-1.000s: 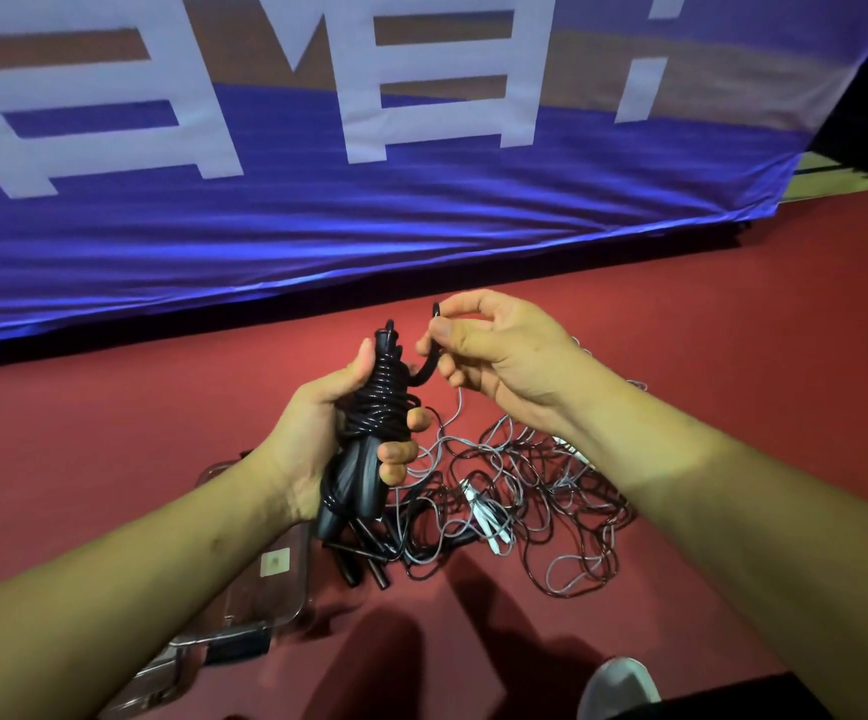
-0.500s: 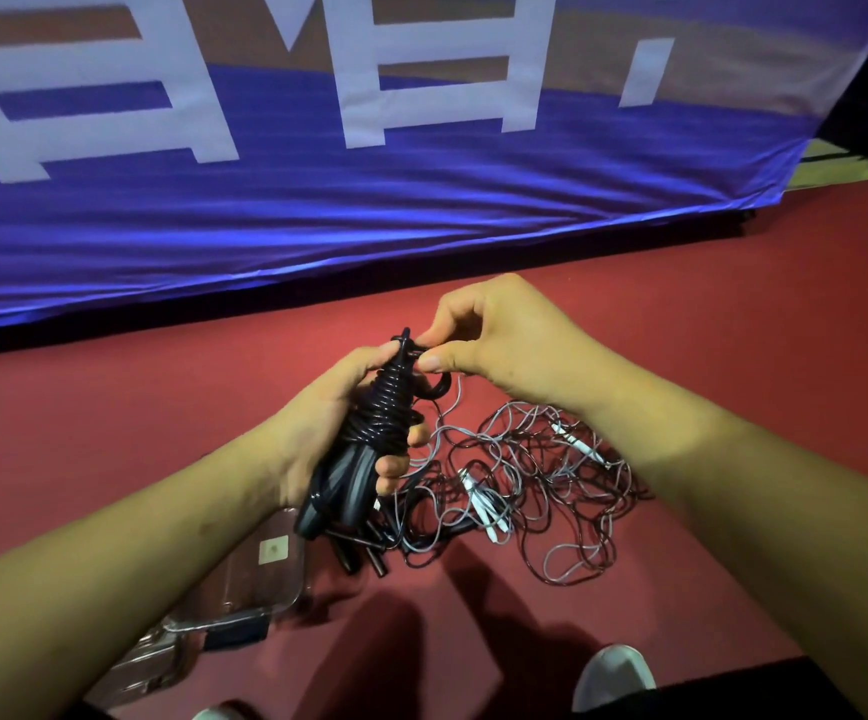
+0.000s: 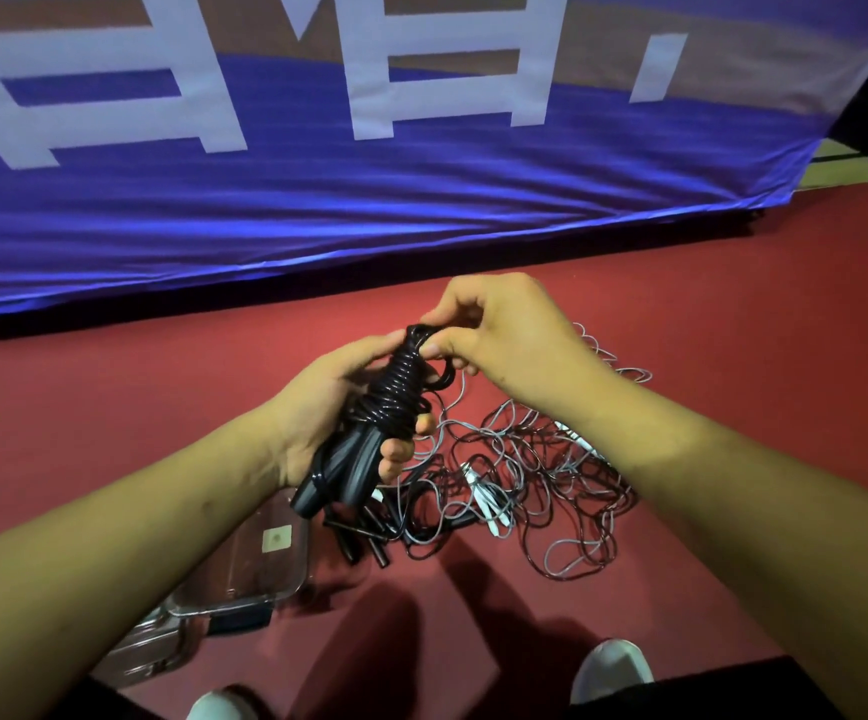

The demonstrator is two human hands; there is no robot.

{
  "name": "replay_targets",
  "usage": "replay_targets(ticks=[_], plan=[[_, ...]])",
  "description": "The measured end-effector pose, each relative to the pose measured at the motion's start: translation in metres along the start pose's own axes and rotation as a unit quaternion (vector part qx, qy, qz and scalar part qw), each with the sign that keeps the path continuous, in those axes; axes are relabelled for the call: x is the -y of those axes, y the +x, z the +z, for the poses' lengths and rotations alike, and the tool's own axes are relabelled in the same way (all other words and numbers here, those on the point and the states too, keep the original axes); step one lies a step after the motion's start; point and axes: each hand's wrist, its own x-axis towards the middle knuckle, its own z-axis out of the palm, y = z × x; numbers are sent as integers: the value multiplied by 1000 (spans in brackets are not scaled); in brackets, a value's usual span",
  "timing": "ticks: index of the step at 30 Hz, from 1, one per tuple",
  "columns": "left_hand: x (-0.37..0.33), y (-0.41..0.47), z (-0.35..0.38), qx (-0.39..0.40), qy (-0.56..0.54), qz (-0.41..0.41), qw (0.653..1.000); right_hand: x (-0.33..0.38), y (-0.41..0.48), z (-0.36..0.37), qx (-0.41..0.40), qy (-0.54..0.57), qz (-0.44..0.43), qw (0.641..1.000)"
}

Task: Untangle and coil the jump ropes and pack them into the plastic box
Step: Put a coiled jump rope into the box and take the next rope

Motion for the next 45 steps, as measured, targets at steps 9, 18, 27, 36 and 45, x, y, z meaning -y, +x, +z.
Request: replay_targets(ticks=[9, 18, 27, 36, 45], plan=[[7, 5, -21, -39, 49, -41, 997, -11, -1, 15, 87, 94, 56, 990], [7, 10, -44, -95, 67, -9, 993, -24, 16, 44, -56, 260, 181, 947], [20, -1, -93, -145, 76, 17, 986, -59, 28, 104, -158, 464, 330, 807], [15, -24, -168, -240, 152, -43, 958, -65, 50, 171, -72, 410, 355, 837], [98, 6, -256, -334, 61, -15, 940, -83, 57, 284, 88, 378, 412, 824]])
